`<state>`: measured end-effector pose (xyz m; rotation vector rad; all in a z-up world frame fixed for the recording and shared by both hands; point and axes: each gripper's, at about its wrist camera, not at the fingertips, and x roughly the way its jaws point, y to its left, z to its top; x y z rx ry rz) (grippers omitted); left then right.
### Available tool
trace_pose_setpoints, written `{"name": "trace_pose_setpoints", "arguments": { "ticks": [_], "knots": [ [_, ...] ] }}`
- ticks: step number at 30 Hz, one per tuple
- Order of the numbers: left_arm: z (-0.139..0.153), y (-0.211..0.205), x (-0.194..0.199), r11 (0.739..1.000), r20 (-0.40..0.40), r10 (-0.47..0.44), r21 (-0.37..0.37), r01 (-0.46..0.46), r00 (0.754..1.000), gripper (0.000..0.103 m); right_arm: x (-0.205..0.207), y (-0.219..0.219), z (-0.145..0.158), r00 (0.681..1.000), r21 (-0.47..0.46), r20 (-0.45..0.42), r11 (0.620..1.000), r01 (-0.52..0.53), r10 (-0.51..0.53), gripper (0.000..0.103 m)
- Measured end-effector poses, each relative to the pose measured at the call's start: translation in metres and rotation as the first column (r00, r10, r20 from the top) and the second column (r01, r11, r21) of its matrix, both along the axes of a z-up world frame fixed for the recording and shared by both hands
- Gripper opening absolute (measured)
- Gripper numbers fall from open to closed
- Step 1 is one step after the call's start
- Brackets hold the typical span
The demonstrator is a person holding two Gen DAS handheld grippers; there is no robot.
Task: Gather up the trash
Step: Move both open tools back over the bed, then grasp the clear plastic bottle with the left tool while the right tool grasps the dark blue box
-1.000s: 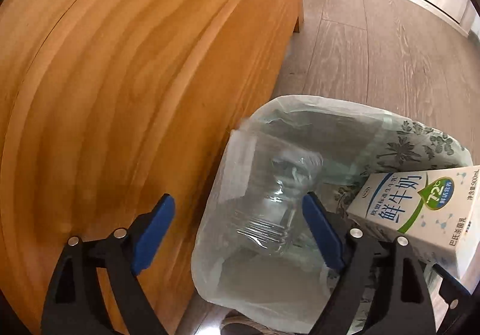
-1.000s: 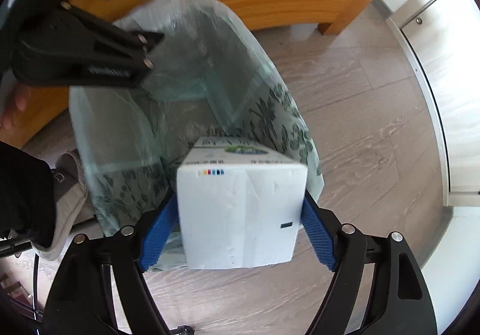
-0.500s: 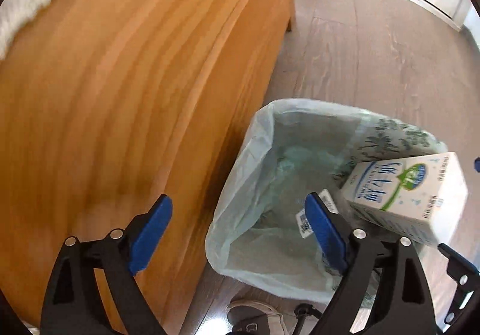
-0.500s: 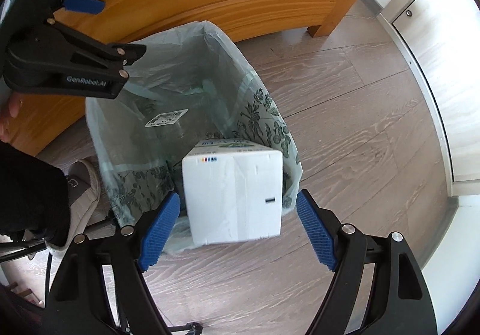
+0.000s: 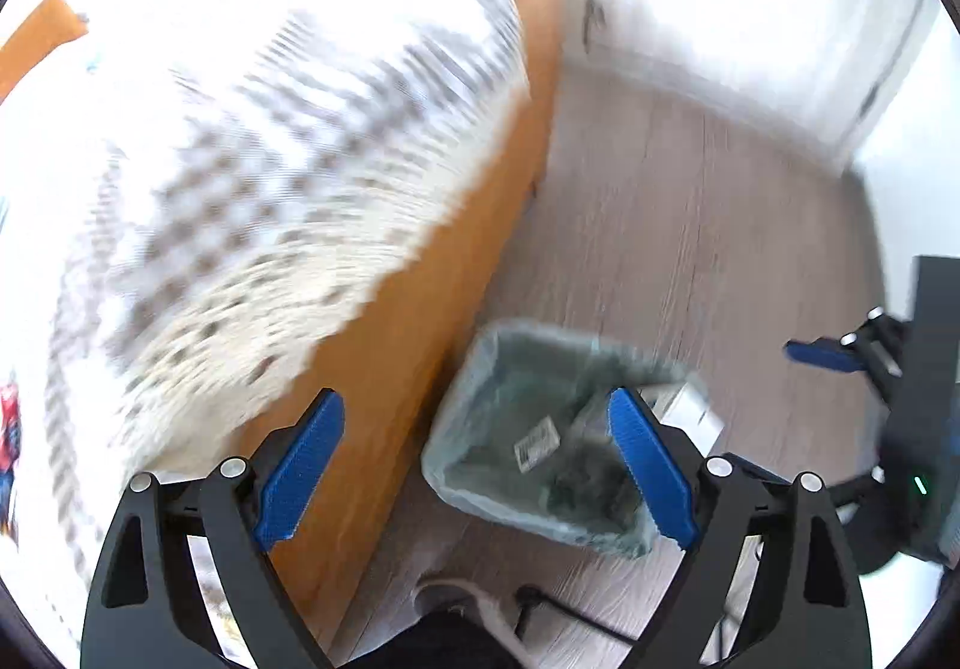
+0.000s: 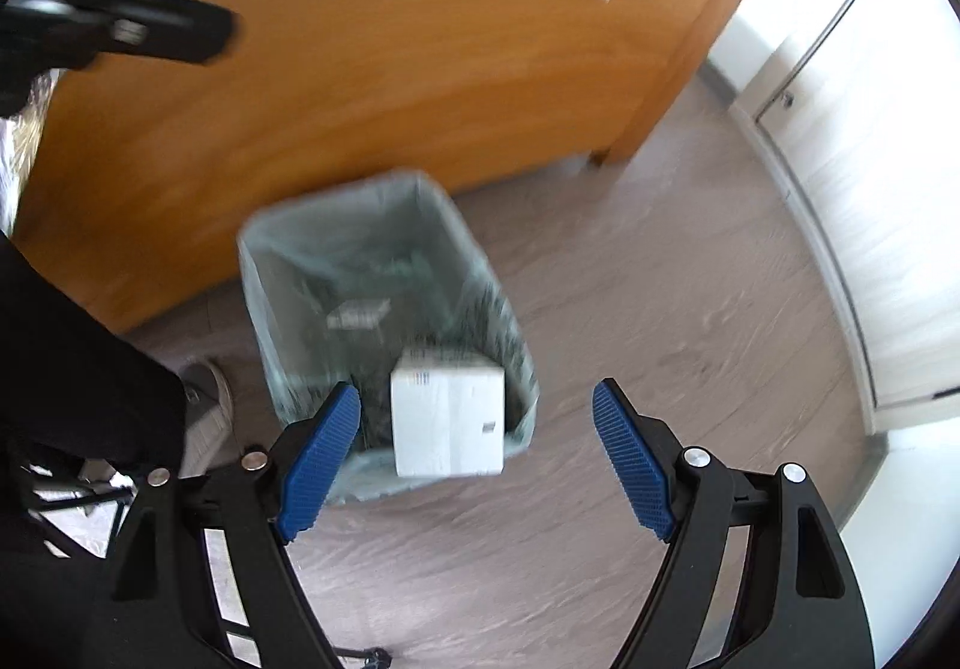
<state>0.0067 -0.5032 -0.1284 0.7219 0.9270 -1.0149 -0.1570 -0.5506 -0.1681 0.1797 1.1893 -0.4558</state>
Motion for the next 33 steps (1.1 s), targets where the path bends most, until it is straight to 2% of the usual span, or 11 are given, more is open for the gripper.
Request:
{"name": "trace_pose_setpoints", "arguments": {
  "ticks": [4,7,11,16,20,22,25,27,30,31,33],
  "knots": [
    [0.066,0.055,0.022,0.987,0.114,0.122,-0.115,-0.109,0.986,0.094,0.020,0.008,0.062,0.995,-0.088,0.081,0.995,-0.048,0.056,0.077],
    [0.109,0.103,0.039,0.958,0.147,0.196,-0.240,-0.158,0.969,0.095,0.044,0.023,0.109,0.981,-0.148,0.146,0.983,-0.107,0.129,0.077],
    [0.156,0.169,0.067,0.910,0.179,0.275,-0.365,-0.196,0.945,0.095,0.082,0.057,0.170,0.928,-0.218,0.279,0.957,-0.190,0.248,0.082],
    [0.188,0.256,0.123,0.819,0.180,0.475,-0.448,-0.358,0.862,0.095,0.147,0.115,0.221,0.810,-0.276,0.421,0.909,-0.314,0.407,0.083],
    [0.189,0.334,0.158,0.727,0.182,0.633,-0.475,-0.497,0.752,0.096,0.212,0.169,0.244,0.732,-0.307,0.450,0.858,-0.411,0.512,0.083],
    [0.189,0.375,0.181,0.668,0.139,0.693,-0.491,-0.559,0.707,0.096,0.243,0.198,0.250,0.699,-0.331,0.442,0.827,-0.455,0.562,0.083],
    [0.159,0.430,0.226,0.504,-0.011,0.822,-0.453,-0.736,0.570,0.095,0.285,0.239,0.254,0.657,-0.354,0.418,0.778,-0.519,0.628,0.083],
    [0.130,0.460,0.250,0.416,-0.141,0.850,-0.413,-0.810,0.508,0.082,0.305,0.265,0.253,0.626,-0.376,0.396,0.740,-0.558,0.672,0.083],
    [0.094,0.485,0.279,0.368,-0.286,0.836,-0.342,-0.865,0.468,0.055,0.331,0.298,0.249,0.582,-0.411,0.345,0.676,-0.612,0.736,0.083],
    [0.088,0.488,0.285,0.358,-0.330,0.824,-0.327,-0.875,0.460,0.052,0.341,0.310,0.247,0.570,-0.419,0.326,0.656,-0.629,0.754,0.083],
    [0.083,0.488,0.290,0.353,-0.412,0.778,-0.336,-0.873,0.474,0.052,0.353,0.325,0.242,0.542,-0.426,0.305,0.621,-0.658,0.783,0.083]
  ]
}}
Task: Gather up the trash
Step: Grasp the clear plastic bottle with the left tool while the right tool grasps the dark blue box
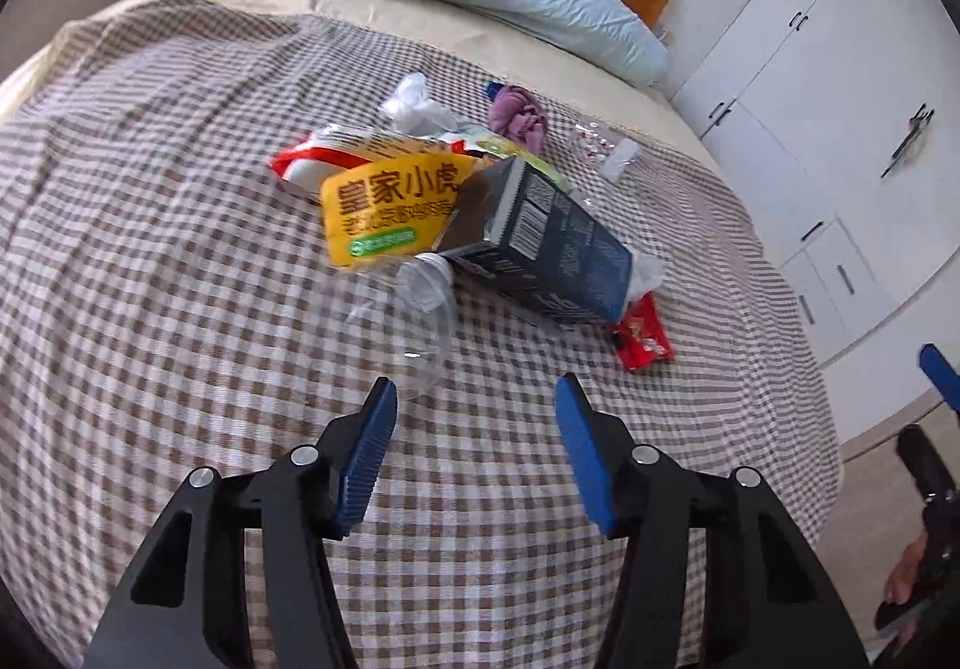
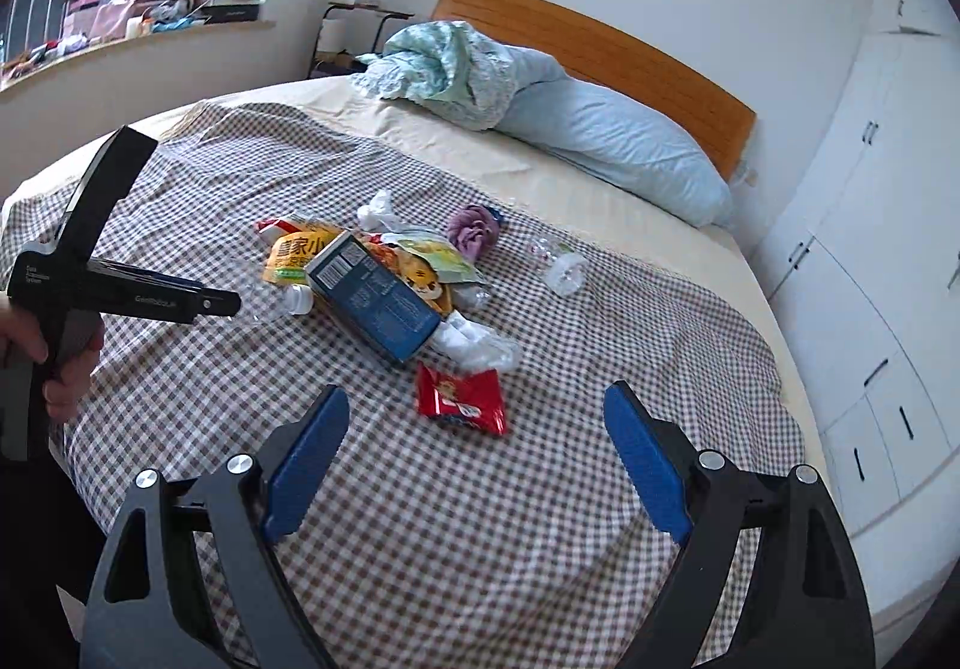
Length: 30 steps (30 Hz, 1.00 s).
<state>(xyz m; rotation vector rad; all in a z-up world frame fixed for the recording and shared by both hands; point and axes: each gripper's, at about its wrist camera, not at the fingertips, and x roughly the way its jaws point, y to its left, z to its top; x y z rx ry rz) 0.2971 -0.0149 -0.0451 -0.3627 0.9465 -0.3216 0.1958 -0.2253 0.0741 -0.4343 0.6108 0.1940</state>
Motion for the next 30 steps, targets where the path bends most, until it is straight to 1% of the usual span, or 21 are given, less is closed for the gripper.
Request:
{"name": "trace_pose_setpoints", "arguments": {
  "ticks": [1,3,4,5,6,7,8,9,11,12,14,15,17,18,19,21,23,24,25,27,30],
  "knots": [
    [0.001,-0.003,-0.001,1.000,0.010,0.004,-0.015,-0.004,1.000,0.052,0.008,0.008,-0.002,1.000,-0.009,-0.009,1.000,-0.017,0.017,0.083],
    [-0.001,-0.009,0.009,1.000,0.019,0.003,0.010,-0.003,1.000,0.052,0.022,0.022,-0.006,0.998,-0.024,-0.029,0.998,-0.056,0.056,0.083],
    [-0.004,-0.012,0.016,1.000,0.005,0.000,0.029,0.000,1.000,0.052,0.031,0.030,-0.008,0.996,-0.041,-0.043,0.996,-0.075,0.073,0.083],
    [-0.009,-0.013,0.022,0.999,-0.012,-0.002,0.035,0.003,1.000,0.049,0.040,0.039,-0.011,0.995,-0.070,-0.057,0.993,-0.091,0.088,0.083],
    [-0.016,-0.011,0.029,0.999,-0.030,0.002,0.035,-0.001,1.000,0.039,0.047,0.049,-0.012,0.993,-0.109,-0.058,0.988,-0.105,0.099,0.083],
    [-0.022,-0.008,0.034,0.999,-0.048,0.019,0.033,-0.018,0.999,0.034,0.054,0.057,-0.012,0.993,-0.147,-0.049,0.983,-0.114,0.108,0.083],
    [-0.028,-0.002,0.041,0.999,-0.066,0.036,0.030,-0.034,0.997,0.017,0.061,0.064,-0.014,0.991,-0.170,-0.057,0.977,-0.130,0.122,0.083],
    [-0.033,0.002,0.044,0.999,-0.081,0.041,0.019,-0.039,0.996,0.003,0.070,0.071,-0.015,0.986,-0.185,-0.078,0.970,-0.158,0.146,0.083],
    [-0.029,0.016,0.042,0.996,-0.081,0.079,-0.025,-0.081,0.994,0.002,0.088,0.088,-0.021,0.968,-0.211,-0.148,0.950,-0.231,0.203,0.083],
    [-0.023,0.022,0.039,0.994,-0.057,0.101,-0.025,-0.103,0.993,0.000,0.098,0.096,-0.025,0.959,-0.240,-0.182,0.935,-0.259,0.219,0.083],
    [-0.005,0.031,0.029,0.989,0.025,0.140,0.045,-0.141,0.990,0.000,0.119,0.118,-0.039,0.932,-0.315,-0.266,0.891,-0.326,0.246,0.083],
    [0.001,0.037,0.025,0.983,0.058,0.165,0.076,-0.169,0.985,0.000,0.126,0.131,-0.048,0.916,-0.353,-0.308,0.863,-0.362,0.258,0.083],
    [0.008,0.053,0.022,0.959,0.102,0.238,0.135,-0.251,0.966,0.000,0.137,0.155,-0.067,0.890,-0.427,-0.370,0.802,-0.417,0.266,0.083],
    [0.009,0.064,0.024,0.946,0.103,0.279,0.139,-0.292,0.955,0.000,0.140,0.166,-0.077,0.874,-0.453,-0.402,0.771,-0.448,0.272,0.083],
    [0.008,0.077,0.026,0.934,0.092,0.323,0.128,-0.333,0.942,0.000,0.143,0.176,-0.088,0.861,-0.478,-0.429,0.739,-0.474,0.274,0.083],
    [0.000,0.109,0.035,0.905,0.054,0.412,0.092,-0.416,0.910,0.000,0.146,0.191,-0.109,0.846,-0.539,-0.458,0.671,-0.508,0.273,0.083],
    [-0.007,0.136,0.037,0.869,0.012,0.490,0.073,-0.490,0.871,0.000,0.154,0.203,-0.128,0.848,-0.603,-0.464,0.610,-0.514,0.255,0.083],
    [-0.009,0.144,0.037,0.856,-0.004,0.514,0.068,-0.512,0.858,0.000,0.159,0.208,-0.136,0.849,-0.630,-0.469,0.582,-0.514,0.243,0.083],
    [-0.012,0.149,0.038,0.849,-0.010,0.526,0.070,-0.524,0.850,0.000,0.165,0.214,-0.144,0.849,-0.648,-0.476,0.561,-0.516,0.230,0.083],
    [-0.012,0.149,0.038,0.845,0.008,0.527,0.103,-0.524,0.850,0.000,0.178,0.220,-0.157,0.841,-0.665,-0.508,0.536,-0.521,0.187,0.083],
    [-0.014,0.136,0.039,0.859,0.026,0.494,0.141,-0.492,0.869,0.000,0.193,0.224,-0.173,0.820,-0.682,-0.564,0.504,-0.529,0.098,0.083]
  ]
}}
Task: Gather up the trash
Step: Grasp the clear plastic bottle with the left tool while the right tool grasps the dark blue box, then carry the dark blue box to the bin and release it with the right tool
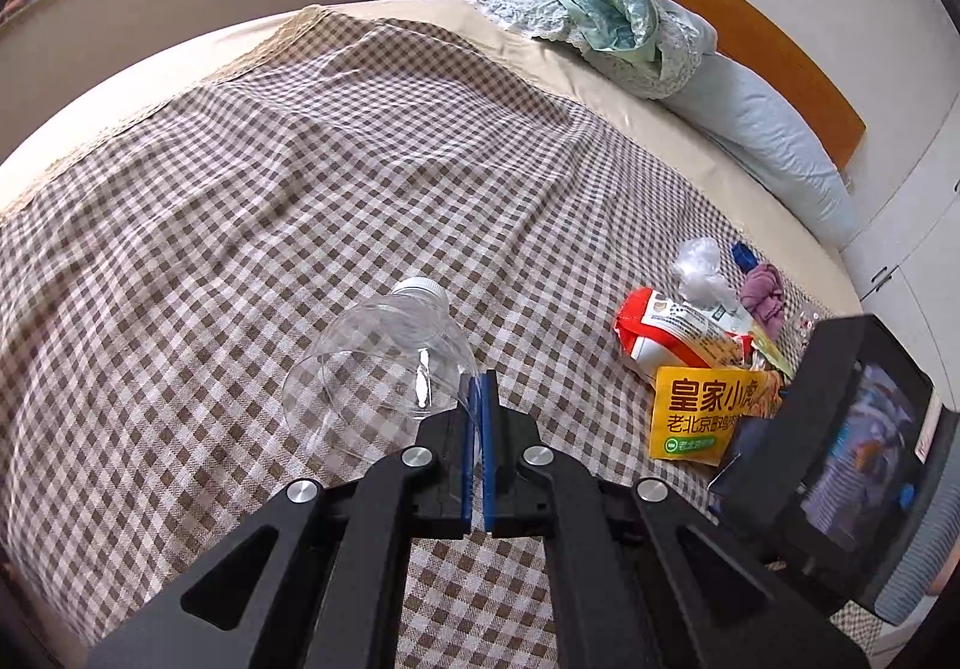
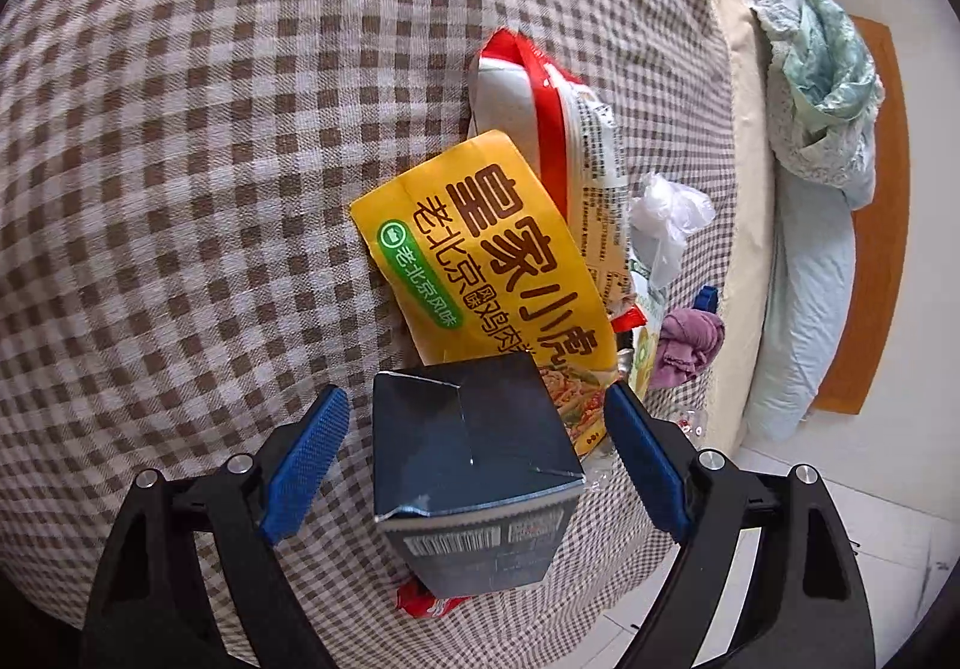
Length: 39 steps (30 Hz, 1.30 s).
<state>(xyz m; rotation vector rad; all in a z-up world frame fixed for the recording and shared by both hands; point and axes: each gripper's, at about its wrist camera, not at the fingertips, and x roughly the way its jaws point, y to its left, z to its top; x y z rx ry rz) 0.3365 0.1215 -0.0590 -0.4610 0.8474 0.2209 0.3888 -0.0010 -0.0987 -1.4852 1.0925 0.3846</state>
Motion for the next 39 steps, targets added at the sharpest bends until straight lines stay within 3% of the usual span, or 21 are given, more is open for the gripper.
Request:
{"name": "trace_pose_setpoints", "arguments": {
  "ticks": [1,2,3,6,9,11,13,15,17,19,22,24,25,26,28,31,34,36,39],
  "knots": [
    [-0.001,-0.003,0.001,1.000,-0.004,-0.008,0.008,0.008,1.000,0.000,0.003,-0.001,-0.002,1.000,-0.027,-0.018,0.999,0.017,-0.017,0.080],
    [-0.002,-0.005,0.003,1.000,-0.009,-0.017,0.011,0.017,1.000,0.000,0.006,-0.004,-0.002,0.998,-0.046,-0.039,0.998,0.040,-0.042,0.068],
    [-0.003,-0.007,0.003,1.000,-0.011,-0.024,0.015,0.024,1.000,0.000,0.008,-0.008,0.000,0.997,-0.055,-0.030,0.996,0.067,-0.069,0.062],
    [-0.003,-0.013,0.005,0.998,-0.011,-0.055,0.041,0.055,0.998,0.000,0.000,-0.016,0.029,0.997,-0.039,0.003,0.996,0.076,-0.076,0.061],
    [-0.001,-0.022,0.004,0.994,-0.003,-0.103,0.032,0.103,0.995,0.000,-0.015,-0.036,0.086,0.992,0.115,0.068,0.989,0.094,-0.102,0.061],
    [-0.001,-0.036,0.005,0.984,-0.006,-0.172,0.036,0.172,0.985,0.000,-0.029,-0.059,0.128,0.982,0.285,0.102,0.951,0.122,-0.156,0.061],
    [0.001,-0.055,0.001,0.970,-0.008,-0.235,0.069,0.235,0.972,0.000,-0.050,-0.095,0.165,0.960,0.482,0.140,0.864,0.147,-0.241,0.062],
    [0.006,-0.072,-0.004,0.952,0.004,-0.292,0.094,0.290,0.957,0.000,-0.077,-0.146,0.180,0.921,0.686,0.146,0.708,0.170,-0.362,0.062],
    [0.010,-0.085,-0.009,0.941,0.014,-0.325,0.108,0.322,0.946,0.000,-0.105,-0.201,0.164,0.882,0.813,0.134,0.558,0.163,-0.452,0.062],
    [0.011,-0.099,-0.014,0.927,0.011,-0.356,0.130,0.351,0.935,0.000,-0.130,-0.252,0.123,0.801,0.847,0.098,0.472,0.245,-0.591,0.062],
    [0.005,-0.121,-0.019,0.893,-0.021,-0.425,0.158,0.422,0.905,0.000,-0.161,-0.303,0.072,0.688,0.852,0.050,0.390,0.349,-0.724,0.060],
    [0.002,-0.135,-0.024,0.870,-0.032,-0.471,0.150,0.470,0.882,0.000,-0.189,-0.334,0.069,0.633,0.913,-0.043,0.226,0.339,-0.773,0.060],
    [0.001,-0.141,-0.027,0.859,-0.035,-0.490,0.149,0.489,0.871,0.000,-0.199,-0.347,0.068,0.603,0.921,-0.094,0.160,0.354,-0.792,0.060],
    [0.000,-0.148,-0.029,0.847,-0.037,-0.508,0.159,0.507,0.861,0.000,-0.207,-0.355,0.066,0.595,0.923,-0.126,0.126,0.363,-0.794,0.060],
    [-0.001,-0.163,-0.035,0.820,-0.042,-0.543,0.188,0.540,0.839,0.000,-0.224,-0.358,0.062,0.601,0.919,-0.151,0.113,0.378,-0.785,0.059],
    [-0.007,-0.182,-0.040,0.789,-0.072,-0.583,0.190,0.585,0.809,0.000,-0.239,-0.352,0.054,0.603,0.915,-0.122,0.147,0.377,-0.788,0.058],
    [-0.002,-0.198,-0.051,0.764,-0.057,-0.612,0.215,0.608,0.789,0.000,-0.250,-0.364,0.063,0.571,0.932,-0.154,0.072,0.354,-0.807,0.058],
    [0.008,-0.212,-0.064,0.737,-0.027,-0.643,0.249,0.628,0.765,0.000,-0.260,-0.374,0.077,0.565,0.946,-0.137,0.062,0.318,-0.814,0.058],
    [0.024,-0.232,-0.084,0.711,-0.005,-0.682,0.228,0.665,0.731,0.000,-0.284,-0.391,0.097,0.550,0.955,-0.113,0.062,0.289,-0.828,0.058]
  ]
}}
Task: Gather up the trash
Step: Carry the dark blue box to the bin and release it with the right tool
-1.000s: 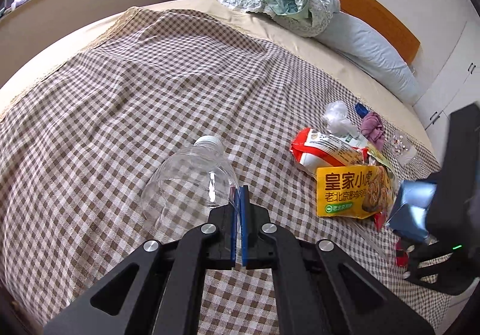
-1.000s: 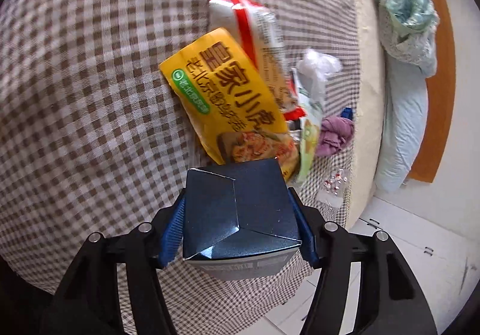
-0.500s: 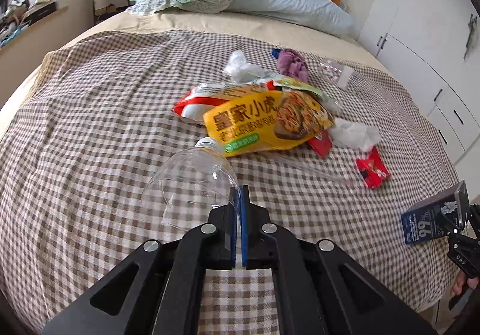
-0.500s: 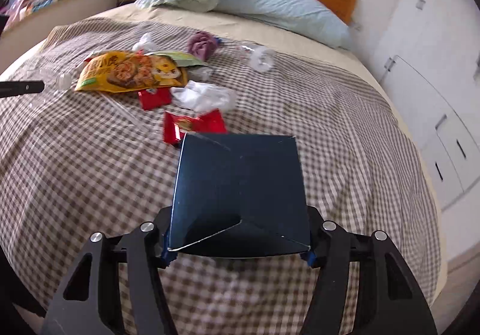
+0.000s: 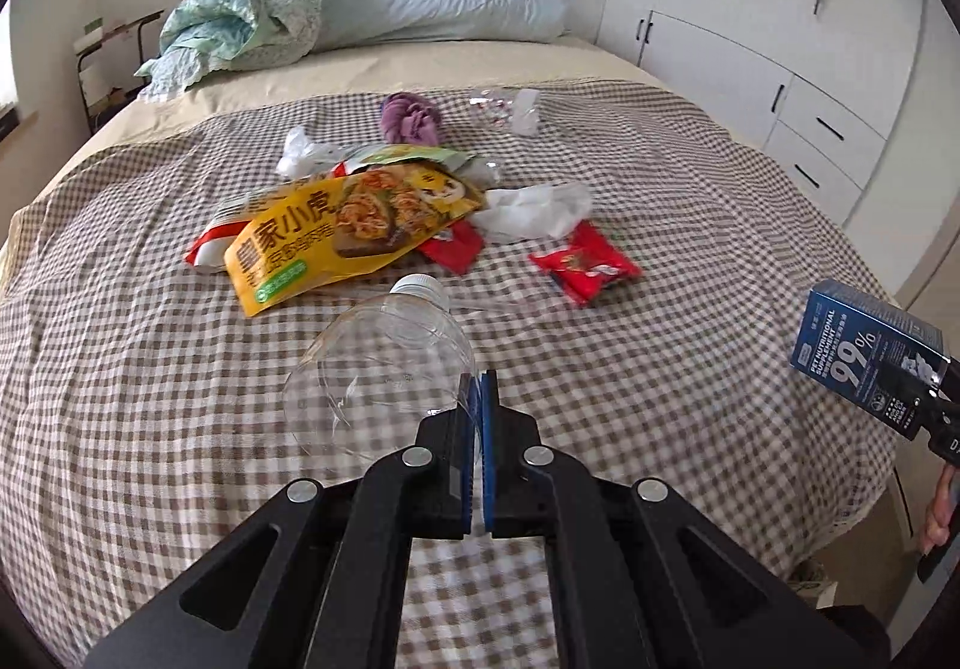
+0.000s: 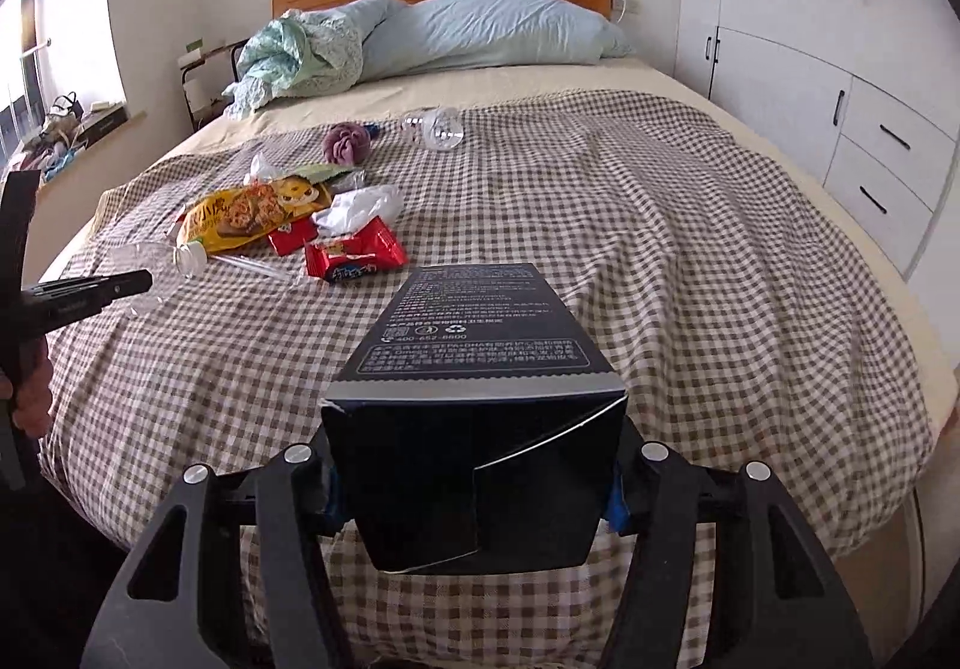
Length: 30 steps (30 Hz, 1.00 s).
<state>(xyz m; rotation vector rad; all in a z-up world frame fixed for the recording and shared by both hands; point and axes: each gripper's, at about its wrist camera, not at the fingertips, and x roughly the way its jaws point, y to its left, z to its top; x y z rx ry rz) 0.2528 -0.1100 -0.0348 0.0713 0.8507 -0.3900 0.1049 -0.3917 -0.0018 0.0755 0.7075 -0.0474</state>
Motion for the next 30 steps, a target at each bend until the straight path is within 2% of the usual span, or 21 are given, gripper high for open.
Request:
{"name": "trace_pose_setpoints", "arguments": {
  "ticks": [4,7,9,13,15,17,20,23,25,28,30],
  "knots": [
    [0.019,-0.039,-0.036,0.995,0.005,-0.094,-0.024,0.094,0.996,0.000,-0.047,-0.037,0.012,0.999,-0.010,-0.012,0.999,0.045,-0.045,0.058],
    [0.035,-0.086,-0.068,0.978,0.021,-0.210,-0.015,0.210,0.977,0.000,-0.094,-0.066,0.007,0.997,-0.020,-0.056,0.998,0.060,-0.061,0.058],
    [0.043,-0.122,-0.093,0.942,0.006,-0.334,-0.029,0.334,0.942,0.000,-0.126,-0.081,-0.004,0.992,-0.039,-0.104,0.997,0.073,-0.077,0.058],
    [0.043,-0.198,-0.150,0.831,-0.027,-0.556,-0.004,0.556,0.831,0.000,-0.185,-0.102,-0.047,0.963,-0.019,-0.257,0.996,0.084,-0.086,0.058],
    [0.037,-0.234,-0.174,0.780,-0.043,-0.624,0.026,0.625,0.780,0.000,-0.203,-0.100,-0.076,0.939,0.003,-0.339,0.998,0.059,-0.054,0.058],
    [0.027,-0.265,-0.192,0.740,-0.068,-0.666,0.060,0.670,0.742,0.000,-0.215,-0.097,-0.110,0.909,0.030,-0.415,0.999,0.042,-0.026,0.058],
    [0.004,-0.306,-0.211,0.688,-0.136,-0.707,0.100,0.719,0.695,0.000,-0.221,-0.095,-0.165,0.860,0.058,-0.511,0.997,0.052,-0.015,0.058],
    [-0.024,-0.337,-0.226,0.641,-0.208,-0.727,0.138,0.755,0.655,0.000,-0.220,-0.088,-0.219,0.786,0.020,-0.618,0.999,0.035,-0.015,0.058],
    [-0.042,-0.352,-0.235,0.617,-0.247,-0.731,0.158,0.771,0.636,0.000,-0.218,-0.080,-0.246,0.740,-0.012,-0.673,1.000,0.005,-0.012,0.058],
    [-0.063,-0.370,-0.239,0.610,-0.283,-0.726,0.157,0.777,0.627,0.000,-0.215,-0.068,-0.274,0.684,-0.069,-0.729,0.997,-0.032,-0.029,0.058],
    [-0.075,-0.380,-0.241,0.598,-0.312,-0.730,0.141,0.789,0.608,0.000,-0.213,-0.061,-0.290,0.655,-0.094,-0.755,0.994,-0.058,-0.033,0.059]
  ]
}}
